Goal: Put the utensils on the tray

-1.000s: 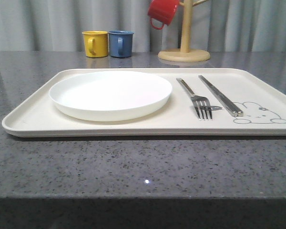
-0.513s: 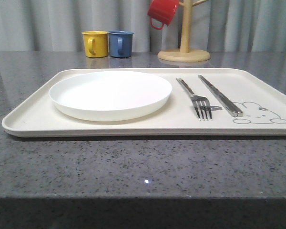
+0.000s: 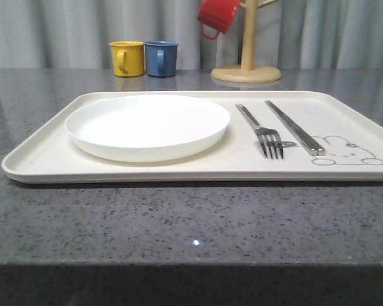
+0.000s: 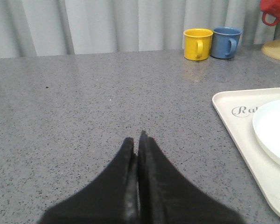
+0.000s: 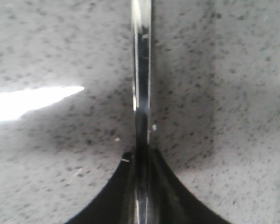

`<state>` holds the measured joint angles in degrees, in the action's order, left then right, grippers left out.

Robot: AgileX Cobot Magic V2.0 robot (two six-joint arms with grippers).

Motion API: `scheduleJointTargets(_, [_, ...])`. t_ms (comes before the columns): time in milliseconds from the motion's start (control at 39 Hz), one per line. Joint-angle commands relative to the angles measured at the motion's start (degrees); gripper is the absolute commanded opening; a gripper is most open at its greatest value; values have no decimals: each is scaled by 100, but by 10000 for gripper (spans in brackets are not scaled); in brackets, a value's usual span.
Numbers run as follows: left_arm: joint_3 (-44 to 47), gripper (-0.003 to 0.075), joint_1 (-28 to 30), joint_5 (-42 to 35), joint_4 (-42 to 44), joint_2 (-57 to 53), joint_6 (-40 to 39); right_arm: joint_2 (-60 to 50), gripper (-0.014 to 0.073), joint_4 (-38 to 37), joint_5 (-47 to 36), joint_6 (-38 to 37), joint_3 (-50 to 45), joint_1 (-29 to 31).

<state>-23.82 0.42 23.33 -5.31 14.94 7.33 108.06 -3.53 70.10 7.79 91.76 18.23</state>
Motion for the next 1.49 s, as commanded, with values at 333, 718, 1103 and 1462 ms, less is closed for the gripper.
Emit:
scheduleJointTargets(333, [-151,-18,-30,-465,-14,59,-6,-1578,-55,35,658,-1010,374,-1161])
scheduleJointTargets(718, [-151,-18,-30,-465,-14,59,-6,-1550,-22,353,652,-1879,374,-2868])
scheduleJointTargets(1103, [-151,-18,-30,-465,-14,59,-6,-860,-22,499,652,-2081,369,-3374])
scheduleJointTargets(1462, [-151,-18,-30,-465,-14,59,-6,-343,-22,632,652,-2135,302,-3374])
